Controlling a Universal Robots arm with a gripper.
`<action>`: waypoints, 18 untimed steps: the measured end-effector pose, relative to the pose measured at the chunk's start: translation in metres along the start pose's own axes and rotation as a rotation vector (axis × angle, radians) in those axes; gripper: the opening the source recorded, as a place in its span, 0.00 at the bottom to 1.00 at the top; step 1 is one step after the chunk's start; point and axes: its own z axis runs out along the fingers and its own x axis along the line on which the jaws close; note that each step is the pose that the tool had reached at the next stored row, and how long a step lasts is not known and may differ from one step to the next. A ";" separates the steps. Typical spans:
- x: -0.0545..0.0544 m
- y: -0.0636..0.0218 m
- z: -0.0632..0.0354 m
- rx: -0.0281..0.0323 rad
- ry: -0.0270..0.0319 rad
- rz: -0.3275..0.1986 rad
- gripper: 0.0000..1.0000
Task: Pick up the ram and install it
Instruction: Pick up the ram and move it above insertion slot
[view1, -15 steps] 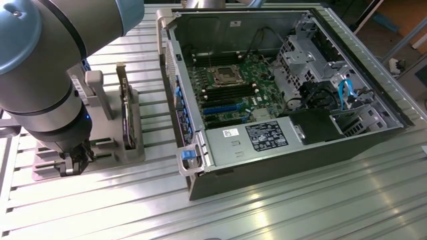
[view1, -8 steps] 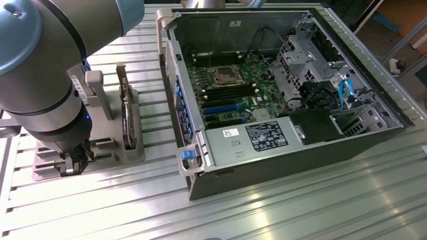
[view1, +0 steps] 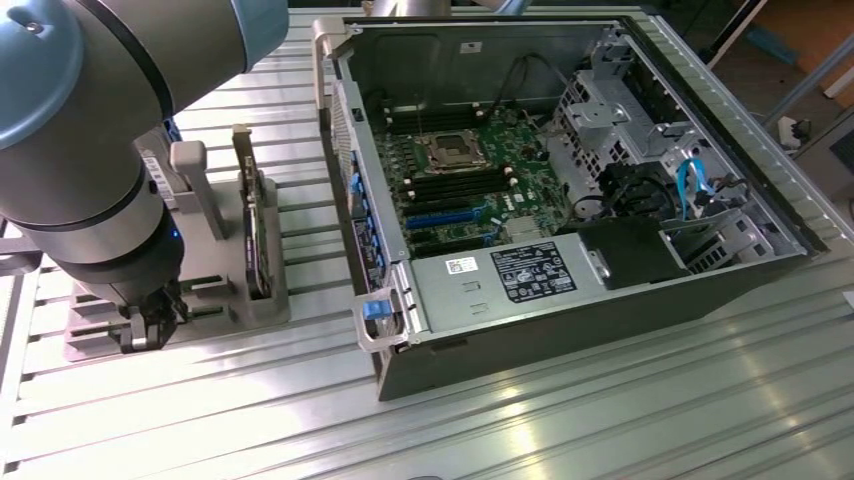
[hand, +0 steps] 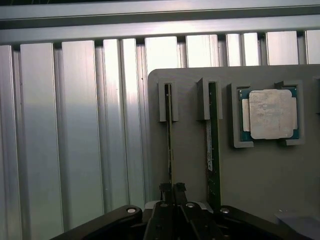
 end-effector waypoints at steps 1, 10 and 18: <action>0.000 0.0000 0.0000 0.0000 0.0000 0.000 0.12; 0.000 0.0002 -0.0052 0.0001 0.0000 0.000 0.12; 0.000 0.0003 -0.0062 -0.0003 0.0010 -0.015 0.12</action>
